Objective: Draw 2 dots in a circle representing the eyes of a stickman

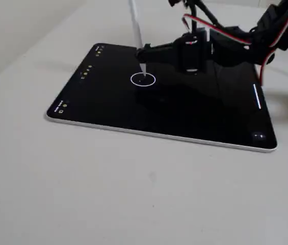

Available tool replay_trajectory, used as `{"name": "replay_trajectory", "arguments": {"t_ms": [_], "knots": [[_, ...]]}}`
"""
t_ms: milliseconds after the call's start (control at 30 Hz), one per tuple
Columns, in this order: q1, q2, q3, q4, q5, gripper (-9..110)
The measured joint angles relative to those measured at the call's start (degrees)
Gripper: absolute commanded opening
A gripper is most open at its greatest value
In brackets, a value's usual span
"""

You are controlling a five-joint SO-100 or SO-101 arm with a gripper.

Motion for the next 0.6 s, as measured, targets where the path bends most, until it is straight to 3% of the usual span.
{"name": "replay_trajectory", "arguments": {"t_ms": [600], "knots": [[0.4,-1.6,-3.3,0.1,-0.4,0]]}}
